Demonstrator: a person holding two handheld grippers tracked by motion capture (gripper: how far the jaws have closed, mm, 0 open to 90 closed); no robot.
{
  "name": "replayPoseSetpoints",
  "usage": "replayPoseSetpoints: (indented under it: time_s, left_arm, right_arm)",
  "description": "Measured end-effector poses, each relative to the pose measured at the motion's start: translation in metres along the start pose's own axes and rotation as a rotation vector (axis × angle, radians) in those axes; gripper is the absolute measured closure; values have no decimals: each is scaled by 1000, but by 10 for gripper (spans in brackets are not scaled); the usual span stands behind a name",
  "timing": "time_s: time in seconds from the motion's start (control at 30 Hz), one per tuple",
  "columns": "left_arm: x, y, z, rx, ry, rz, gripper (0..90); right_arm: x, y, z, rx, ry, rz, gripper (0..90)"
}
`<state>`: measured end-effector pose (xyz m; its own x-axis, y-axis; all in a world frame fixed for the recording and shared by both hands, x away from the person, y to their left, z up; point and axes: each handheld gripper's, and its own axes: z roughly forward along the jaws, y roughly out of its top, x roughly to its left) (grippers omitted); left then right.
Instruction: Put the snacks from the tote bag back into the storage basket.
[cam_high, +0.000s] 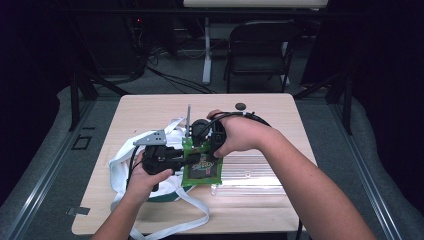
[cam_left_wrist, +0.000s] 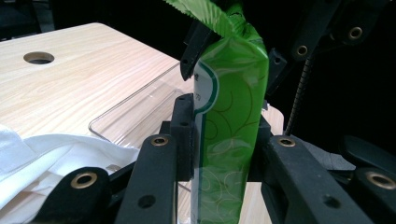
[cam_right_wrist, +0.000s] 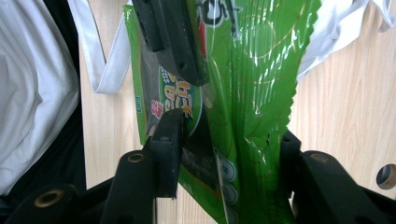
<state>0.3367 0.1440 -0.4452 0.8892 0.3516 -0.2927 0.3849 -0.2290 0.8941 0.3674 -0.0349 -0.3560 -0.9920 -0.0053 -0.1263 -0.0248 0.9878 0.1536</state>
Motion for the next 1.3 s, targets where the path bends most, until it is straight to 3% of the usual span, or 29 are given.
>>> replayPoseSetpoints:
  time_s: [0.73, 1.3]
  left_arm:
    - [-1, 0, 3, 14, -7, 12, 699]
    - [0, -1, 3, 9, -1, -10, 631]
  right_arm:
    - [-3, -4, -5, 5, 33, -18, 722]
    - [-2, -2, -9, 14, 31, -27, 752]
